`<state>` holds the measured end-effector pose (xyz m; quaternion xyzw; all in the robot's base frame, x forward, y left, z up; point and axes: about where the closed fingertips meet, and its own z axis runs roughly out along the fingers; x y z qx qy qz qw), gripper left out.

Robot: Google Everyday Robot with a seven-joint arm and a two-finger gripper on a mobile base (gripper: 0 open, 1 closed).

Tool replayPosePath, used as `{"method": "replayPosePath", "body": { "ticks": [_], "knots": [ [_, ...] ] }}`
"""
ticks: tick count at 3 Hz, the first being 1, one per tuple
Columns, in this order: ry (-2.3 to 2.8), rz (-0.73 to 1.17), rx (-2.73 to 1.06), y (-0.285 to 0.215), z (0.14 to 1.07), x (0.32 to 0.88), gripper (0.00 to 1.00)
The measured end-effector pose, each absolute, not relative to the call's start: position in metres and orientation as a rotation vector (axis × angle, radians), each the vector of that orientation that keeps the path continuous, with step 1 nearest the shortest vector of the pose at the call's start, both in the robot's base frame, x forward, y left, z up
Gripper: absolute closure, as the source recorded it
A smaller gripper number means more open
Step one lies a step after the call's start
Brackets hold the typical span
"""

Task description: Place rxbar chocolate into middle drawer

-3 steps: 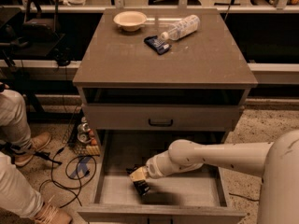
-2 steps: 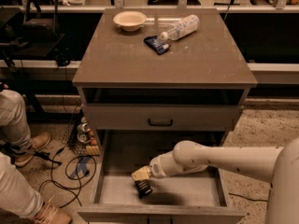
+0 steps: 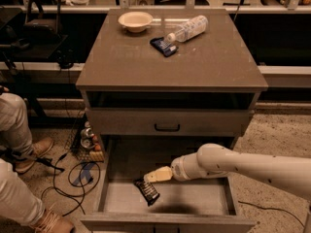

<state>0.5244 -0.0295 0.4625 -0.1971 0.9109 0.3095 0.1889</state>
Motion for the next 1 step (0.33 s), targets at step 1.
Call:
{"method": "replayPosePath", "body": {
  "ticks": [1],
  "knots": [
    [2.504,0.875,-0.452,-0.0610,0.4811,0.5365,0.00]
  ]
}}
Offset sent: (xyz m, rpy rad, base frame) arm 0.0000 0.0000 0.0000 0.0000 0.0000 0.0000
